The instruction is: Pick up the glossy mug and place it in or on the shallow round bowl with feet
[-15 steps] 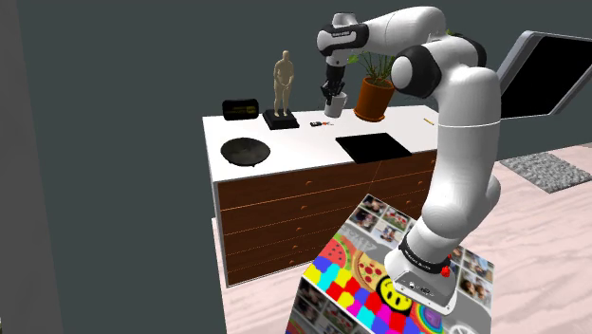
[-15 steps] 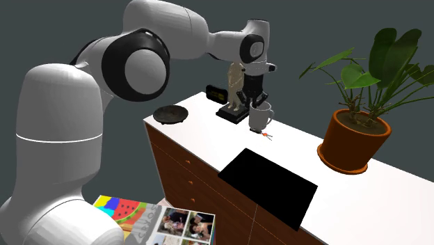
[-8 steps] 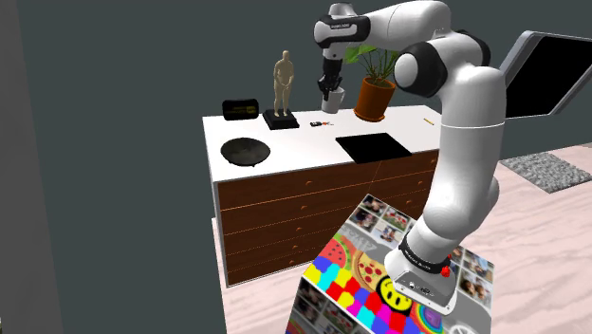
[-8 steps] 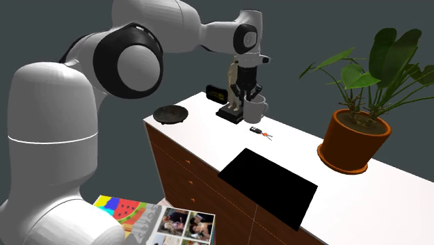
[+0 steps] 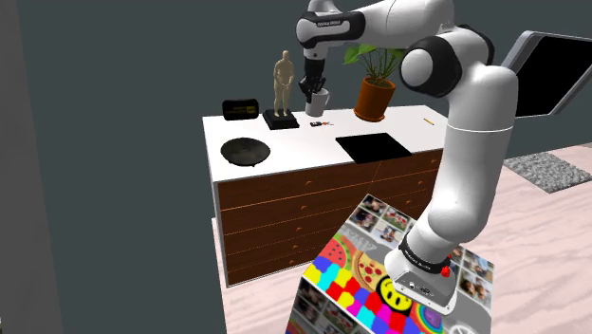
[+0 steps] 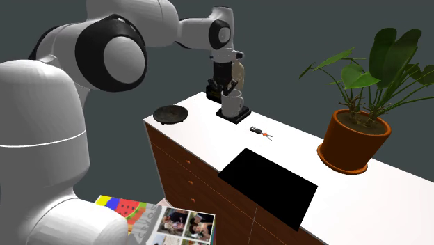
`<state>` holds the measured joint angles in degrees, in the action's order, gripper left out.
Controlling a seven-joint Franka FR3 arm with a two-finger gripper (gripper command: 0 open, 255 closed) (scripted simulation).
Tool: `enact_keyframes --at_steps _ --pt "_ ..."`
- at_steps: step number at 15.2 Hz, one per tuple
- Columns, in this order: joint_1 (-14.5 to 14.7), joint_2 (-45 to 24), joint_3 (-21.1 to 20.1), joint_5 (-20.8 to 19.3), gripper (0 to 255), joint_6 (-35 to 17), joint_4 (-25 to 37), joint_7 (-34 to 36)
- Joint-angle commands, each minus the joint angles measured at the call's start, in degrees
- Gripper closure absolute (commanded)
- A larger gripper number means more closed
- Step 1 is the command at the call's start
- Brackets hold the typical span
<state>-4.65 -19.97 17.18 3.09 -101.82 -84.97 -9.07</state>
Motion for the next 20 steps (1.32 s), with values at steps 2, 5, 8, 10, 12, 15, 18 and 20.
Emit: enact_keyframes --at_steps 2,5,8,10,12,15,18,20 --pt "2.72 1.22 -1.1 -0.58 255 -0.05 -1.27 3.85" --pt "5.21 1.6 -2.3 -0.9 255 0.32 -1.34 7.54" --pt "7.6 1.48 -3.52 -1.09 255 0.89 -0.7 11.17" --pt "9.14 1.11 -4.34 -1.15 255 1.4 0.13 13.55" --pt "10.67 0.52 -5.13 -1.17 255 2.0 1.28 15.89" --pt "12.89 -0.81 -6.31 -1.15 255 3.11 3.66 19.34" --pt "15.03 -2.7 -7.44 -1.07 255 4.51 6.88 22.69" --pt "16.43 -4.3 -8.16 -1.0 255 5.63 9.57 24.88"
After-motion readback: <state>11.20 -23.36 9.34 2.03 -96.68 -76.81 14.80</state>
